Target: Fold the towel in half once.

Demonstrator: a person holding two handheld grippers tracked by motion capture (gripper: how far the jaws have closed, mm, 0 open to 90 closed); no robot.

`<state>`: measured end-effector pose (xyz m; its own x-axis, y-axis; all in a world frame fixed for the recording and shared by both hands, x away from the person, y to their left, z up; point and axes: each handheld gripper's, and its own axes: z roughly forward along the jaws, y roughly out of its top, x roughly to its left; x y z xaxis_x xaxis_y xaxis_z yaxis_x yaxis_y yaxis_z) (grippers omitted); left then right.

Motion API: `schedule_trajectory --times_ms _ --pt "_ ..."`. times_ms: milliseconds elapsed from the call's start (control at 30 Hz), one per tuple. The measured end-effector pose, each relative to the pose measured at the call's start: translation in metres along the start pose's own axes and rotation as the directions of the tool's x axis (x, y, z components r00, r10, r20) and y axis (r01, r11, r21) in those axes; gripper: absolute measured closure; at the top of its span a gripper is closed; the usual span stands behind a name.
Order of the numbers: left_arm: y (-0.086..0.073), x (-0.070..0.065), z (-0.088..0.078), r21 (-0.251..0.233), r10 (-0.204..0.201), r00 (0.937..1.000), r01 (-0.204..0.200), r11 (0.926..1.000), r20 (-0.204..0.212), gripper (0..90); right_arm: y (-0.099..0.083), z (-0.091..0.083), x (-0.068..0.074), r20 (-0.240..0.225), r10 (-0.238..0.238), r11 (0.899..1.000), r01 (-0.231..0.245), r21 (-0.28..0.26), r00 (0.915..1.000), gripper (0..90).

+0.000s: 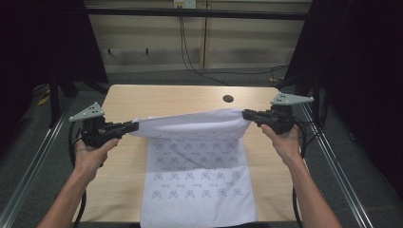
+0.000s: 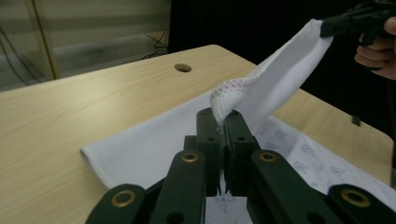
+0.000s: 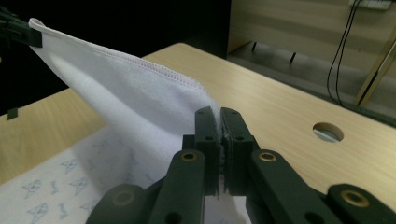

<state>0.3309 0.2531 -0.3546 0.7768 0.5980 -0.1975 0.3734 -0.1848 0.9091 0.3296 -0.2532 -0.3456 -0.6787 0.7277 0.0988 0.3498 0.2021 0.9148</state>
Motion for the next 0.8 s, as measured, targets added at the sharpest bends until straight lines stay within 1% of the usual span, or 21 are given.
schedule_trajectory --times_ms 33,100,133,167,200,233,267,333,400,433,467,500,533,567,600,633,667,700,733,767,800 --pt "0.001 -0.004 -0.003 -0.005 0.006 1.0 -0.006 1.0 -0.001 87.0 0.001 -0.006 0.005 0.003 -0.013 1.0 0.013 -0.004 0.9999 86.8" --pt "0.0 -0.013 -0.009 -0.019 0.017 0.9998 -0.016 0.9997 0.014 87.0 0.002 -0.015 0.014 0.011 -0.037 0.999 0.037 -0.011 0.9992 86.8" --pt "-0.002 -0.017 -0.011 -0.025 0.007 0.9997 -0.007 0.9997 0.024 87.0 0.002 -0.02 0.017 0.009 -0.039 0.999 0.04 -0.01 0.9992 86.8" --pt "-0.006 -0.021 -0.012 -0.023 -0.004 0.9988 0.005 0.9997 0.049 87.0 0.001 -0.026 0.019 0.007 -0.036 0.999 0.036 -0.021 0.9993 86.8" --pt "-0.01 -0.025 -0.013 -0.017 0.004 0.9988 -0.003 0.9999 0.05 87.0 -0.001 -0.031 0.02 0.0 -0.029 0.999 0.029 -0.026 0.9996 86.8" --pt "-0.016 -0.03 -0.013 -0.006 0.003 0.9984 -0.002 1.0 0.057 86.9 -0.003 -0.035 0.022 -0.007 -0.026 0.999 0.026 -0.02 0.9996 86.8" --pt "-0.022 -0.033 -0.014 0.012 0.0 0.9975 -0.001 0.9999 0.071 86.9 -0.007 -0.04 0.023 -0.01 -0.025 1.0 0.025 -0.014 0.9996 86.8" --pt "-0.036 -0.041 -0.015 0.039 -0.004 0.996 0.001 0.9992 0.09 86.9 -0.018 -0.046 0.028 -0.024 -0.018 1.0 0.019 0.009 0.9995 86.8" --pt "-0.049 -0.049 -0.016 0.074 -0.002 0.9957 -0.005 0.9973 0.093 86.9 -0.032 -0.051 0.034 -0.038 -0.007 0.999 0.008 0.033 0.9993 86.8" --pt "-0.054 -0.051 -0.016 0.087 -0.013 0.9955 0.005 0.9962 0.093 86.9 -0.039 -0.053 0.039 -0.038 -0.01 0.999 0.012 0.05 0.9992 86.8" --pt "-0.057 -0.054 -0.018 0.089 -0.02 0.9954 0.012 0.996 0.093 86.9 -0.045 -0.056 0.043 -0.047 -0.01 0.998 0.013 0.06 0.9988 86.7" --pt "-0.061 -0.057 -0.018 0.095 -0.01 0.9954 0.001 0.9954 0.095 86.9 -0.051 -0.058 0.047 -0.057 -0.004 0.998 0.008 0.064 0.9984 86.7" --pt "-0.065 -0.061 -0.018 0.117 0.001 0.9956 -0.012 0.9931 0.094 86.9 -0.057 -0.061 0.051 -0.056 -0.005 0.996 0.009 0.084 0.9984 86.7" --pt "-0.071 -0.063 -0.018 0.129 -0.003 0.9945 -0.011 0.9916 0.105 86.9 -0.064 -0.063 0.055 -0.055 -0.011 0.995 0.016 0.101 0.9984 86.6" --pt "-0.077 -0.066 -0.017 0.147 -0.003 0.9931 -0.015 0.989 0.117 86.9 -0.071 -0.065 0.057 -0.066 -0.003 0.994 0.01 0.105 0.9978 86.5" --pt "-0.085 -0.068 -0.015 0.173 0.001 0.9928 -0.022 0.9846 0.12 86.8 -0.079 -0.067 0.059 -0.082 0.015 0.994 -0.006 0.11 0.9965 86.5" --pt "-0.092 -0.068 -0.012 0.195 0.003 0.9928 -0.027 0.9804 0.12 86.7 -0.088 -0.066 0.06 -0.092 0.025 0.99 -0.012 0.138 0.9955 86.4" --pt "-0.1 -0.069 -0.008 0.232 -0.003 0.9929 -0.024 0.9723 0.119 86.7 -0.098 -0.065 0.062 -0.094 0.024 0.985 -0.007 0.17 0.9953 86.2" --pt "-0.108 -0.069 -0.003 0.292 0.005 0.9951 -0.034 0.9558 0.098 86.3 -0.108 -0.063 0.064 -0.106 0.029 0.981 -0.007 0.195 0.9939 85.8" --pt "-0.116 -0.069 0.002 0.329 0.019 0.9951 -0.05 0.9431 0.097 86.3 -0.118 -0.061 0.065 -0.134 0.045 0.976 -0.015 0.215 0.99 85.5" --pt "-0.123 -0.068 0.007 0.35 -0.007 0.9937 -0.033 0.9361 0.112 86.3 -0.127 -0.058 0.066 -0.145 0.05 0.97 -0.013 0.241 0.9881 85.5"
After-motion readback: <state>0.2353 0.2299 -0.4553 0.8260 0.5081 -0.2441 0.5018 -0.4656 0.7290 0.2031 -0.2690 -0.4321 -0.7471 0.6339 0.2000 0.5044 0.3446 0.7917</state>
